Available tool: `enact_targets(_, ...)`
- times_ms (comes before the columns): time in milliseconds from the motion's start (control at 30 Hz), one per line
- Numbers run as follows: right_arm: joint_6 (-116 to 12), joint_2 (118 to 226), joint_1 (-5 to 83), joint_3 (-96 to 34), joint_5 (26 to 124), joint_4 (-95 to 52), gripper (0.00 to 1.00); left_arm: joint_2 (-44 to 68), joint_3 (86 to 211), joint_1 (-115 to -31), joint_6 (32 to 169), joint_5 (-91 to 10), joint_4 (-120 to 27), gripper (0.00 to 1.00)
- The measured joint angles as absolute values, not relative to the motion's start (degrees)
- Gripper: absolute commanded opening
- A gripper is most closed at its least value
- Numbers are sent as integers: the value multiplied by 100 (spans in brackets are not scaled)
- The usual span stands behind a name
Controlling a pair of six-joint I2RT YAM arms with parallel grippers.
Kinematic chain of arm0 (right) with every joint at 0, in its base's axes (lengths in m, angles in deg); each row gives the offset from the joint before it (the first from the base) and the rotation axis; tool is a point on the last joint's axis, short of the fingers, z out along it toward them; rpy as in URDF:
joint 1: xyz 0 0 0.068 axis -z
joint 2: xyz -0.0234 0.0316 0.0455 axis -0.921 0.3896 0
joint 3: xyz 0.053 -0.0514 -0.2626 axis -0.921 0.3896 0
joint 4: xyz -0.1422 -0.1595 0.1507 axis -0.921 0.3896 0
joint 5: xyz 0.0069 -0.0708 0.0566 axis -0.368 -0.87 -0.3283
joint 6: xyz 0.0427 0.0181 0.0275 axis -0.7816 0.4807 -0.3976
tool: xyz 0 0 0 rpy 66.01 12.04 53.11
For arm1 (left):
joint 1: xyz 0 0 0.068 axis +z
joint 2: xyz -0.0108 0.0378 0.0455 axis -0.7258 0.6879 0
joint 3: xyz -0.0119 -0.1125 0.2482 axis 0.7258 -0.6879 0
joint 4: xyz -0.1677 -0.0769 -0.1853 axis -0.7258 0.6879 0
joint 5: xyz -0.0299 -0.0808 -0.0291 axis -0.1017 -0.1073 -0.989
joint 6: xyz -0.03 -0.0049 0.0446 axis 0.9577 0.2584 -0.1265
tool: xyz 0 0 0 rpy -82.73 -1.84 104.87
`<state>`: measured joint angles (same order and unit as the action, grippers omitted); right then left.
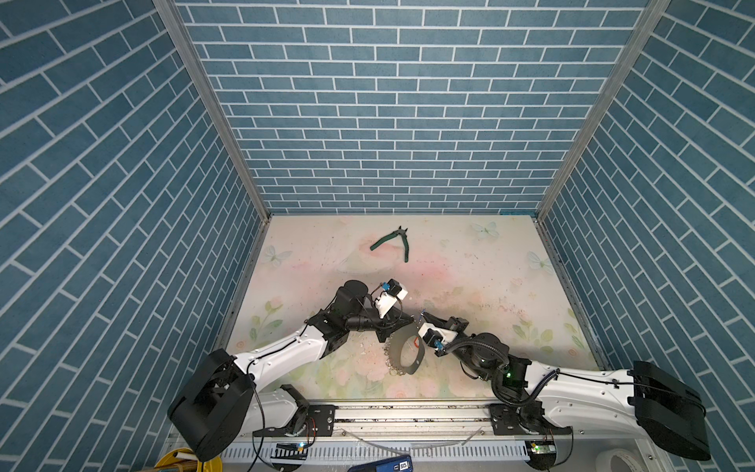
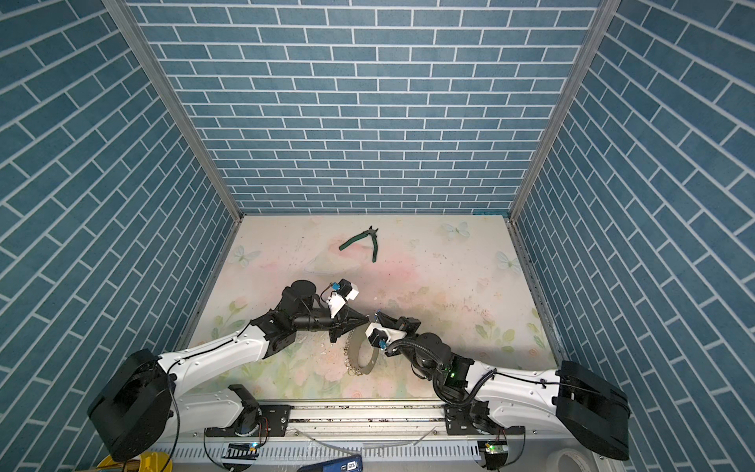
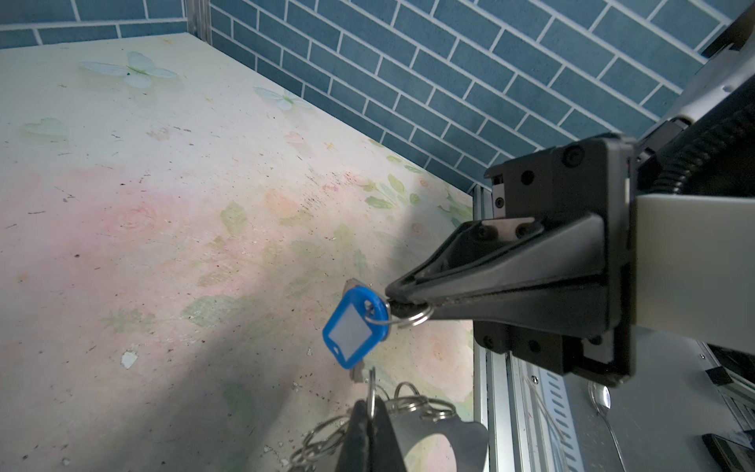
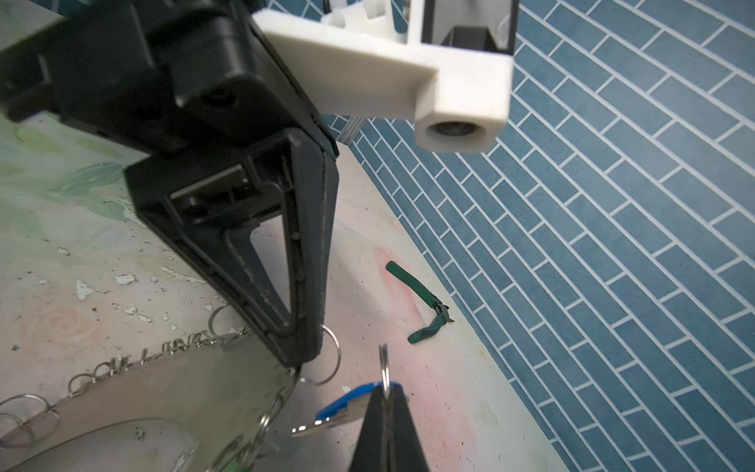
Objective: Put the keys on the keyring
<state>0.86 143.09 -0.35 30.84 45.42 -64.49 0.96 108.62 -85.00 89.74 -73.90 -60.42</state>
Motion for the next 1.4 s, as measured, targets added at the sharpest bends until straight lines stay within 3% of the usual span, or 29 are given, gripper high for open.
enact_targets(1400, 20, 14606, -192, 3090, 4289, -6501, 0, 48, 10860, -8458, 9145, -7409, -6241, 0)
